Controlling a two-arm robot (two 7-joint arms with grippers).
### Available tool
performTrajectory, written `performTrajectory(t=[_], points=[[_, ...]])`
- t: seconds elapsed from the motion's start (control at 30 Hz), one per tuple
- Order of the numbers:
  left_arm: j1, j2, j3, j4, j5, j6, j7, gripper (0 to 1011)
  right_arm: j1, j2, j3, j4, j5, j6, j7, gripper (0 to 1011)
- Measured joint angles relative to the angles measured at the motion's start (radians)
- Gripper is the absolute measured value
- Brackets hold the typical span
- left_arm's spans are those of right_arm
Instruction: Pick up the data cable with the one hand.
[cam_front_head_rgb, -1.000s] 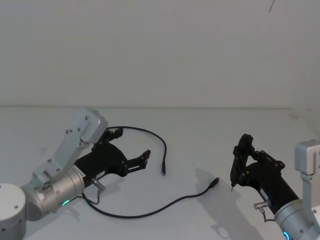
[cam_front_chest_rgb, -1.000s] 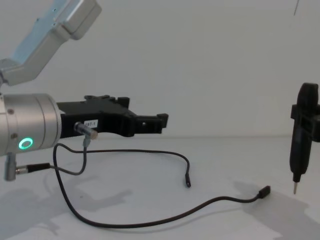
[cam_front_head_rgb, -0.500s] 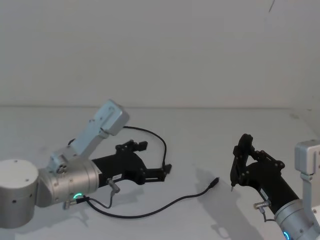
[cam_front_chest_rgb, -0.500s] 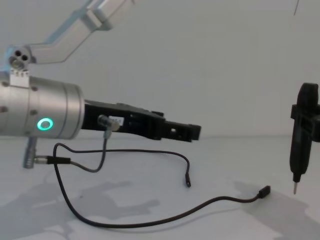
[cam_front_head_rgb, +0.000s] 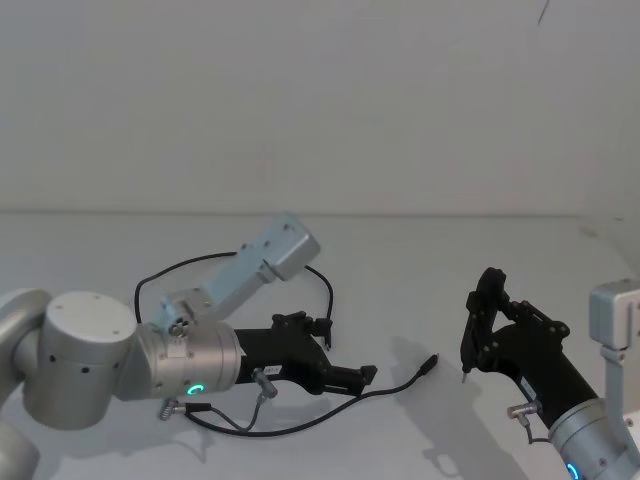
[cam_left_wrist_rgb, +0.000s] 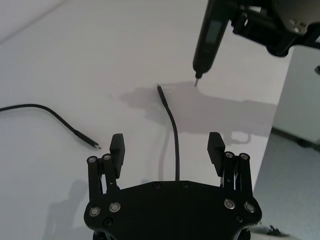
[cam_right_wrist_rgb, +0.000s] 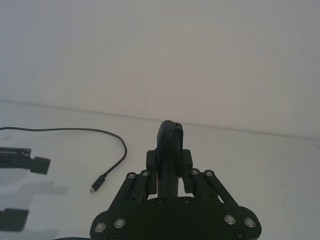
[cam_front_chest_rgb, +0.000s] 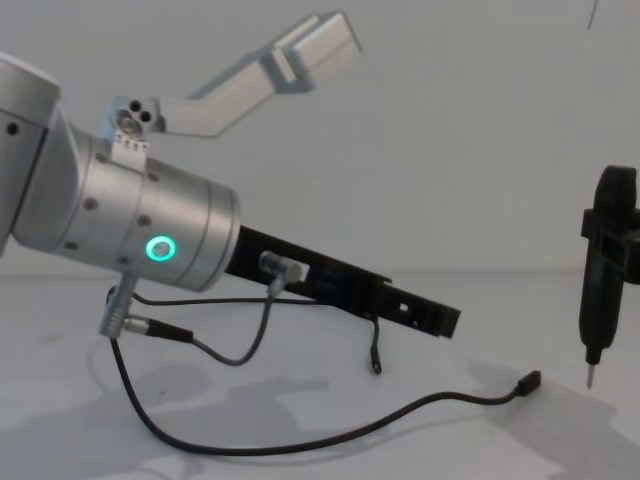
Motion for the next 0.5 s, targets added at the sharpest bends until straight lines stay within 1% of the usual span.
performTrajectory(t=[0.27, 0.5], points=[[-0.04, -0.024, 0.049, 0.034, 0.025, 0.047, 0.006, 1001, 0.0, 0.0, 0.0, 0.0, 0.0, 0.0, 0.0, 279], [-0.058, -0.046, 0.071, 0.059, 0.036, 0.072, 0.013, 1001, 0.0, 0.0, 0.0, 0.0, 0.0, 0.0, 0.0, 279]])
